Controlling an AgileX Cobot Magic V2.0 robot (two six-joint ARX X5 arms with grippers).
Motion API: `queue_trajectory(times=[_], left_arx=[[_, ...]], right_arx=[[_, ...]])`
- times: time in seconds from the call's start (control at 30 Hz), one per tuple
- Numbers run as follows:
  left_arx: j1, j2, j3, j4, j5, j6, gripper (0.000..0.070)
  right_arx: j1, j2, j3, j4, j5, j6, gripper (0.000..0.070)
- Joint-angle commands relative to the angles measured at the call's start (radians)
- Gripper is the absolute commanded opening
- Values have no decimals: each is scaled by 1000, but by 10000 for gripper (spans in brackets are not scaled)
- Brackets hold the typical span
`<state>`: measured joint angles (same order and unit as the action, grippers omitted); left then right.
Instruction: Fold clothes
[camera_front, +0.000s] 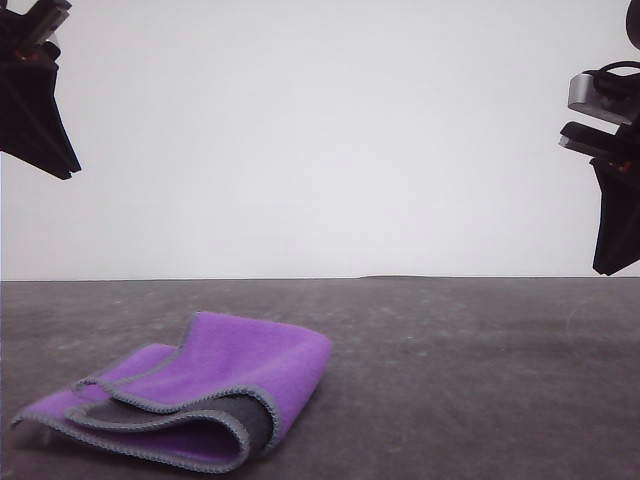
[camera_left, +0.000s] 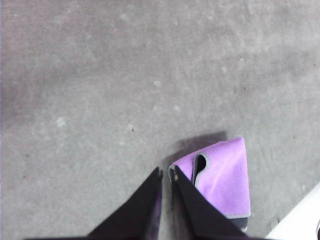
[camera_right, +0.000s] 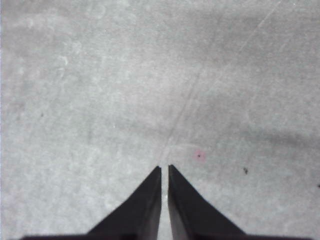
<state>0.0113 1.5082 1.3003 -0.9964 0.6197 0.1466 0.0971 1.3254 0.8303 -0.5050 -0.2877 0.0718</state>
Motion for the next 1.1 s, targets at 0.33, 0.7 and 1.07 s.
queue_trajectory(times=[0.33, 0.7, 1.07], left_arx=[[2, 13, 11, -1, 3, -54, 17], [2, 6, 10, 2, -11, -27, 17], [11, -254, -179, 278, -286, -110, 17]], right_arx=[[0, 13, 14, 11, 0, -5, 7], [0, 13, 14, 11, 0, -5, 7], [0, 13, 14, 12, 0, -5, 7]])
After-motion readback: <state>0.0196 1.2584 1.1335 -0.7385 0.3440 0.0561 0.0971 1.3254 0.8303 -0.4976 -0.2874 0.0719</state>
